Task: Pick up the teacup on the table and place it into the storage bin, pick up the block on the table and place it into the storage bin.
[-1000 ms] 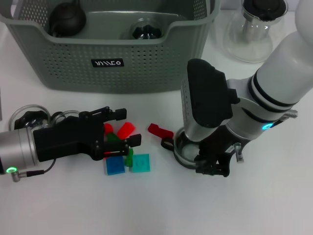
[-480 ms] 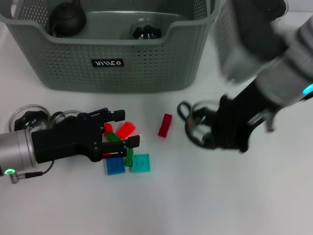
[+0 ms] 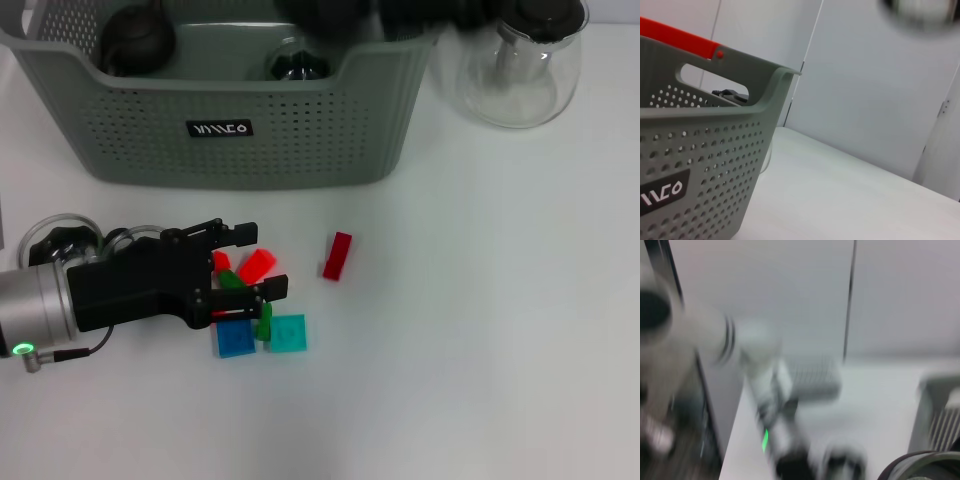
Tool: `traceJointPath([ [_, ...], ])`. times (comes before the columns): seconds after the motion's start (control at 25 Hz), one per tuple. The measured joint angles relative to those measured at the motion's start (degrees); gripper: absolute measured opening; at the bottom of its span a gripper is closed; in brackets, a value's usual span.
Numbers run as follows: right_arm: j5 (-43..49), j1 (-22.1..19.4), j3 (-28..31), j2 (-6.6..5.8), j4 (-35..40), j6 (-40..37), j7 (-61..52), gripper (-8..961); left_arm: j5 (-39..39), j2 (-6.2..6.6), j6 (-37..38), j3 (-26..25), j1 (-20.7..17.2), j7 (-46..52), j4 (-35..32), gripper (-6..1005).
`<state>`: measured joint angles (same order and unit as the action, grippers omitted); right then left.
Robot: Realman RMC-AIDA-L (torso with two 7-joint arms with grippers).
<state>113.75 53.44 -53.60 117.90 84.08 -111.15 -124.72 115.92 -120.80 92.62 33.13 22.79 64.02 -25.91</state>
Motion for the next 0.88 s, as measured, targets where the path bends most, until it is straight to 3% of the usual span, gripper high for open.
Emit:
traceJointPath([
  [0.12,-2.8,4.3,4.3,-2.03,-8.1,5.6,0.0,56,0.0,-0.12,0.0,0.0,0.2,-0.3,0.0,860],
  [0.28,-1.8,8.7,3.3,-5.23,-19.9,16.4,1.3,56,-0.1,-0.14,-0.1,0.0,0.2,-0.3,0.1,860],
  [0.4,1.2,10.9,0.8,-5.95,-25.2,24.4,4.0,56,-0.1,-0.23,-0.1,0.0,0.2,-0.3,0.1,860],
  [0.56,7.6,13.1,-3.2,-4.76,-30.1,34.2,7.1,56,-0.1,-0.35,-0.1,0.0,0.1,-0.3,0.1,860],
  [0.88,23.3,16.6,-12.5,0.36,-40.8,53.2,8.0,56,-0.1,-0.41,-0.3,0.0,0.2,-0.3,0.2,860],
])
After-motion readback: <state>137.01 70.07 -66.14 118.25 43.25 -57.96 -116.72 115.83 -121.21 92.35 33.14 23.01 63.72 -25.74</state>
